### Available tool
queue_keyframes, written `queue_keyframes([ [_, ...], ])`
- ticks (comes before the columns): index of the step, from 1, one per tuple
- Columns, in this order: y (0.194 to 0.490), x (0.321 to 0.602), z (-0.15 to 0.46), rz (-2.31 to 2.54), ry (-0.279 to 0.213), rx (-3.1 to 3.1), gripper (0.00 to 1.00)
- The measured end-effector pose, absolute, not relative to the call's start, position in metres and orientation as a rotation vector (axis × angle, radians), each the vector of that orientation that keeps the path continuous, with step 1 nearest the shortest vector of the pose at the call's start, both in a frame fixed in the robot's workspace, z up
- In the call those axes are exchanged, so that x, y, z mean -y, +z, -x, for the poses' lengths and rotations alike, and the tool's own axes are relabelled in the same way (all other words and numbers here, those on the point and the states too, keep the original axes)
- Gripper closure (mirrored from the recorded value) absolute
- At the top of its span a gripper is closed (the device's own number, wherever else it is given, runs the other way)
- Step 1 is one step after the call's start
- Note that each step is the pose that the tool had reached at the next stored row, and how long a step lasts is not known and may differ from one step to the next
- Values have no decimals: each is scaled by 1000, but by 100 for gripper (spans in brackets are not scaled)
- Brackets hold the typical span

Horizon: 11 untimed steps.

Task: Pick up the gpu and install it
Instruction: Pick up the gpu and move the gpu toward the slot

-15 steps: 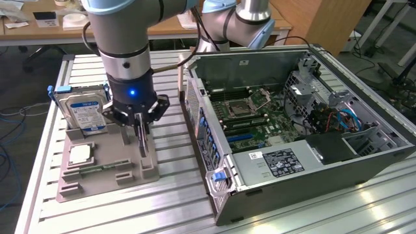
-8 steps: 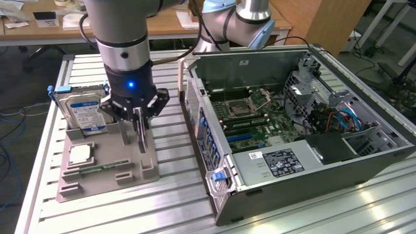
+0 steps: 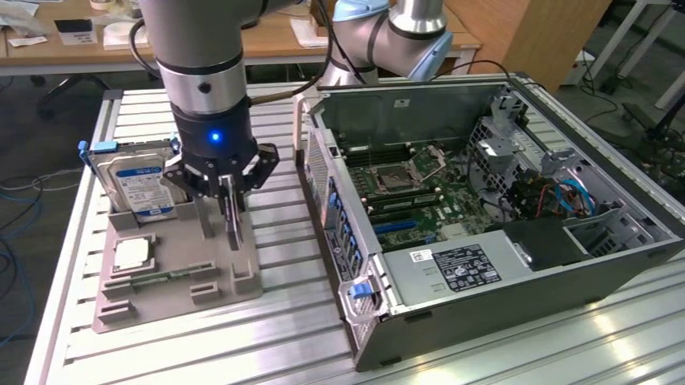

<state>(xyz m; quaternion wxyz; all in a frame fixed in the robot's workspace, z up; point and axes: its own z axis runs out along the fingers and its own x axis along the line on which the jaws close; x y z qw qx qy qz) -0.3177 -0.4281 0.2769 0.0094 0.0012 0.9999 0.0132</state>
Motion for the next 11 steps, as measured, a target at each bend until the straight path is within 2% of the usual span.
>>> queue_keyframes([
  [11, 279, 428, 317, -4, 41, -3148, 72],
])
